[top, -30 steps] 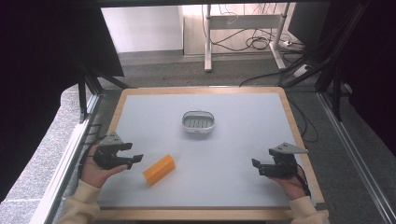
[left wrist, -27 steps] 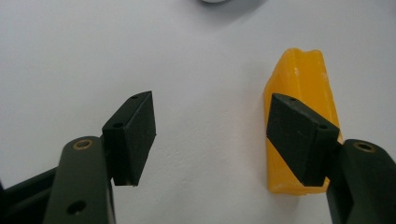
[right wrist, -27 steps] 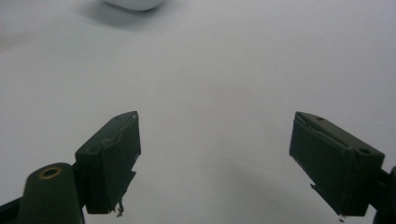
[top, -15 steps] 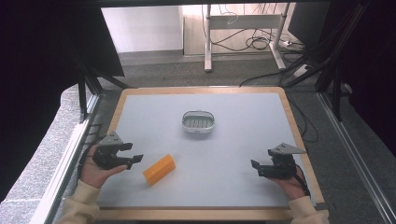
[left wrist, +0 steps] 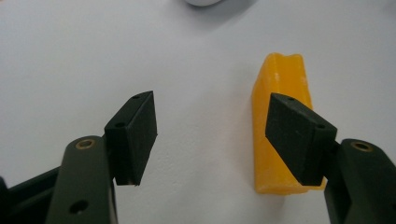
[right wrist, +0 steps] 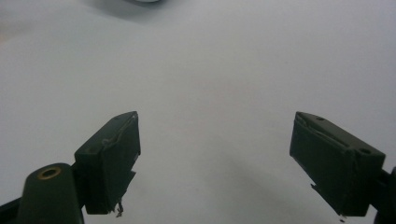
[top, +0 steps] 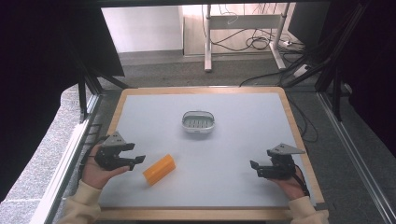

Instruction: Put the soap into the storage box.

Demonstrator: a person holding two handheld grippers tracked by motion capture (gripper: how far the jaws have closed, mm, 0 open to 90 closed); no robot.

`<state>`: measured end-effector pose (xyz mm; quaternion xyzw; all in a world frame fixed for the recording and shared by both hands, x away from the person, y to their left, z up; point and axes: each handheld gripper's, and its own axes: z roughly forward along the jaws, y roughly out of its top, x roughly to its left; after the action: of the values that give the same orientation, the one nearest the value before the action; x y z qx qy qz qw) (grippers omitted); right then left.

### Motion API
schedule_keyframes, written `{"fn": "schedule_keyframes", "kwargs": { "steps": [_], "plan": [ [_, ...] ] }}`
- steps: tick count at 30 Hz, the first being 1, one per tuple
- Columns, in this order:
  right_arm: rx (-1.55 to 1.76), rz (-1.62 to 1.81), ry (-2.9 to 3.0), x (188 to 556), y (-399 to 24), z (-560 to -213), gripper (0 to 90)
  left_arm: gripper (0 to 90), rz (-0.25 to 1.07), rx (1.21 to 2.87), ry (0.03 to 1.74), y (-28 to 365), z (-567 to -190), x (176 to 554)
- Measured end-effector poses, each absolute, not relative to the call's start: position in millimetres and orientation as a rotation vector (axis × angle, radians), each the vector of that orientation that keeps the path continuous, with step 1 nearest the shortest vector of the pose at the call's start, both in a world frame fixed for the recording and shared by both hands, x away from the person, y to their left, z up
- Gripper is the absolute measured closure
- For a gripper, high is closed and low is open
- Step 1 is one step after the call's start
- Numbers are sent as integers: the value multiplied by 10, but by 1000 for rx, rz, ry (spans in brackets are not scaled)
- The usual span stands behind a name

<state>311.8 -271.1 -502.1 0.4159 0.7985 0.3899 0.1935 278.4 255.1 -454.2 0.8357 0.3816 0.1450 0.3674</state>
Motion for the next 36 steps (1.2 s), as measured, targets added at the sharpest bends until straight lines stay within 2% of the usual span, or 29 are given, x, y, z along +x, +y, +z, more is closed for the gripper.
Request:
{"fn": "schedule_keyframes", "kwargs": {
  "steps": [11,36],
  "plan": [
    [1178,1079,2232,3129,-2727,-5037,165,332,298,2157,955,2446,-4483,2740],
    [1182,1064,2223,3128,-2723,-5042,155,313,279,2227,935,2161,-4446,2657]
  ]
}}
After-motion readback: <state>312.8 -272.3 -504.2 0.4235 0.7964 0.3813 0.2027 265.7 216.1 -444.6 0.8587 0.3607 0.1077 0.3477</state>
